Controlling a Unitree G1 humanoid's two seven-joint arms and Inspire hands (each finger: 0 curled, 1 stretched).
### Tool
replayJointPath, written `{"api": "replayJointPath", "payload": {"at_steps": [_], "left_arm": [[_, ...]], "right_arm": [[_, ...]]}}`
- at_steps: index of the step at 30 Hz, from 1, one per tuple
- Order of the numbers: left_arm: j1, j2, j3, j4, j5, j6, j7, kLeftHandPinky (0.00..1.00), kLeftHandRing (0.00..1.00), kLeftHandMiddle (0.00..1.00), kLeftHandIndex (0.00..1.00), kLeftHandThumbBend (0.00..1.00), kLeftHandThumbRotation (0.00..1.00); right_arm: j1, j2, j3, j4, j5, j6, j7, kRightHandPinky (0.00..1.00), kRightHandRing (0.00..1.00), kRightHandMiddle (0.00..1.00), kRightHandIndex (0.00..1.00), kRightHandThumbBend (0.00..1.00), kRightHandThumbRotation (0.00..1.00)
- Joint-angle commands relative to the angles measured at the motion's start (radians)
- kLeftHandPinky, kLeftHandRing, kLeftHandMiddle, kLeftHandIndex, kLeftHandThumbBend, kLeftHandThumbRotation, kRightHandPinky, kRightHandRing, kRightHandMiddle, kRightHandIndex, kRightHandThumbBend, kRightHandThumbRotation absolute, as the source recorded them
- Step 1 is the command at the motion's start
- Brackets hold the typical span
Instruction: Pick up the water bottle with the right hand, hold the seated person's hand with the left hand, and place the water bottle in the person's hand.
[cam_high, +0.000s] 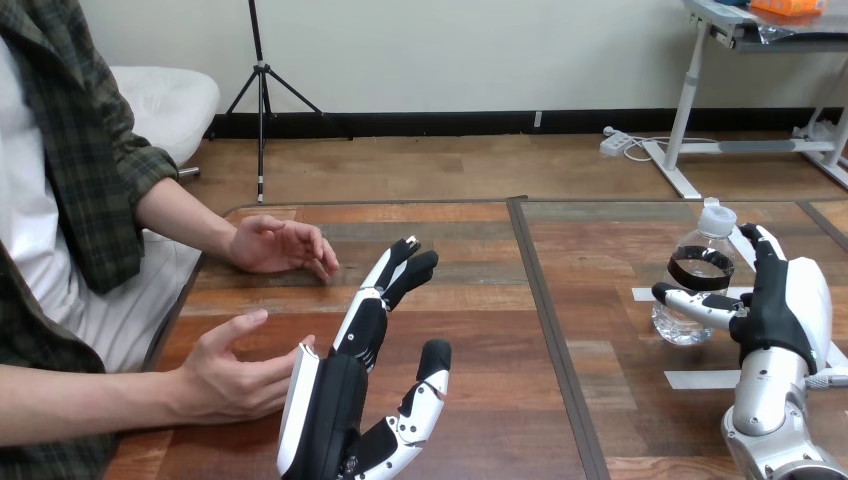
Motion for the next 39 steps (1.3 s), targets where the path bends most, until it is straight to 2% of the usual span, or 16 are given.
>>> {"api": "replayJointPath", "payload": {"at_steps": [1,7,13,16,22,25,35,39], "left_arm": [[-0.033,-0.005,0.0,-0.041,-0.011,-0.005,-0.005,1.0,0.87,0.87,0.91,0.14,0.28],[-0.035,-0.004,-0.003,-0.036,-0.026,-0.007,-0.014,1.0,0.87,0.87,0.92,0.14,0.28],[-0.029,-0.01,0.008,-0.042,-0.002,-0.002,-0.002,1.0,0.87,0.87,0.92,0.15,0.27],[-0.033,-0.007,0.007,-0.036,-0.006,-0.005,-0.005,1.0,0.86,0.87,0.92,0.15,0.28],[-0.032,-0.006,0.005,-0.036,-0.012,-0.004,-0.009,0.99,0.87,0.87,0.92,0.15,0.28],[-0.03,-0.009,0.01,-0.04,-0.001,-0.002,-0.002,0.99,0.87,0.87,0.92,0.15,0.29],[-0.029,-0.008,0.004,-0.036,-0.017,-0.006,-0.009,1.0,0.87,0.87,0.92,0.15,0.3],[-0.031,-0.007,0.006,-0.033,-0.017,-0.009,-0.008,1.0,0.87,0.87,0.92,0.16,0.3]], "right_arm": [[-0.079,0.006,0.01,-0.045,-0.006,-0.003,0.0,0.77,0.91,0.93,0.89,0.76,0.0],[-0.078,0.006,0.012,-0.048,-0.003,-0.005,0.007,0.78,0.91,0.93,0.89,0.75,0.0],[-0.077,0.008,0.002,-0.05,0.013,-0.016,0.032,0.78,0.91,0.94,0.9,0.75,0.0],[-0.075,0.008,0.006,-0.052,0.01,-0.028,0.028,0.79,0.91,0.94,0.91,0.74,0.0],[-0.079,0.017,-0.008,-0.055,0.031,-0.027,0.045,0.8,0.92,0.94,0.92,0.73,0.0],[-0.081,0.025,-0.026,-0.059,0.059,-0.026,0.068,0.8,0.92,0.95,0.92,0.72,0.0],[-0.081,0.05,-0.059,-0.061,0.106,-0.057,0.065,0.84,0.94,0.98,0.96,0.71,0.0],[-0.087,0.058,-0.067,-0.058,0.118,-0.046,0.055,0.79,0.91,0.98,0.97,0.71,0.0]]}}
